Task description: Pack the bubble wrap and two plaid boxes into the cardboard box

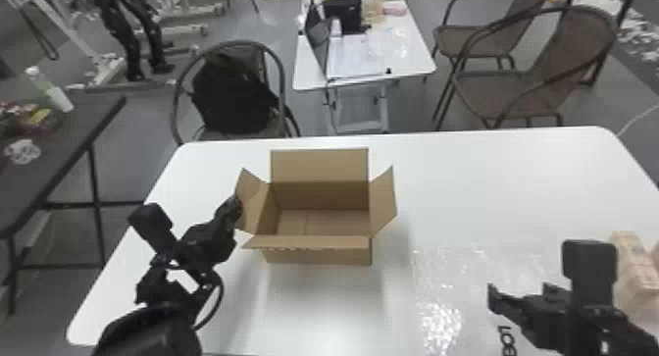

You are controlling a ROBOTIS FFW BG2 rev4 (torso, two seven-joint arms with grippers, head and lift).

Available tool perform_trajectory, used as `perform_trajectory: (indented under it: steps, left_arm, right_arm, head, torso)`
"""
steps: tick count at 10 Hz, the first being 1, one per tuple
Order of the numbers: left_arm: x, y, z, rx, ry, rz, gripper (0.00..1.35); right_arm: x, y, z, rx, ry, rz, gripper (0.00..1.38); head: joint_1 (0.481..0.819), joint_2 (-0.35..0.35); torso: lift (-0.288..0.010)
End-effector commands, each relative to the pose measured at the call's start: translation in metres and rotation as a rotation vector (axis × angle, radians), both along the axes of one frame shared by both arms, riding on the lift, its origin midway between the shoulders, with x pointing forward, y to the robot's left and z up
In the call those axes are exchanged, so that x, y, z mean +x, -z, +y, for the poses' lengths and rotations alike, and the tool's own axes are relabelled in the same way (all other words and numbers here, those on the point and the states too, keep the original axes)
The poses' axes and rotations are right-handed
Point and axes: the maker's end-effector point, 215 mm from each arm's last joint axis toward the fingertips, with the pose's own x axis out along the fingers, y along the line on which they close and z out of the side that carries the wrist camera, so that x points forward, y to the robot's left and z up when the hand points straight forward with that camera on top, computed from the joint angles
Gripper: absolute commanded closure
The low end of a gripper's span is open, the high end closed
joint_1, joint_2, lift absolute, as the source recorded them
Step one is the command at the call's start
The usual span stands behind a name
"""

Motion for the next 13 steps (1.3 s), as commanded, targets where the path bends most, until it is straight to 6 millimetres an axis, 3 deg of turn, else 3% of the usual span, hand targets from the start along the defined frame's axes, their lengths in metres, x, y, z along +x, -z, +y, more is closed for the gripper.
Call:
perform_trajectory:
  steps: [1,5,7,8,9,13]
  left_arm:
    - [0.000,0.001,-0.001,-0.005,-0.001,-0.002,1.22]
    - [-0.001,0.002,-0.003,-0.005,0.001,-0.002,1.22]
    - [-0.002,0.003,-0.002,-0.008,-0.001,-0.001,1.22]
    - [-0.003,0.003,-0.001,-0.007,-0.003,-0.003,1.22]
    - [-0.003,0.003,-0.001,-0.009,-0.003,-0.004,1.22]
    - [-0.003,0.002,-0.001,-0.007,-0.005,-0.011,1.22]
  right_arm:
    - [0.001,0.010,0.007,0.019,-0.009,0.043,0.32]
    - [0.001,0.039,0.014,0.078,-0.012,0.114,0.33]
    - [0.002,0.034,0.014,0.099,-0.012,0.093,0.88]
    - [0.003,0.029,0.014,0.112,-0.006,0.073,0.92]
    - [0.002,0.027,0.014,0.128,0.000,0.068,1.06]
    - [0.006,0.008,0.022,0.197,0.008,0.031,1.20]
  head:
    - [0.695,0.200]
    - [0.695,0.210]
    - [0.695,0.213]
    - [0.695,0.213]
    - [0.695,0.214]
    - [0.695,0.219]
  torso:
    - [-0.071]
    - [-0.071]
    - [-0.071]
    - [-0.071]
    - [-0.071]
    - [-0.071]
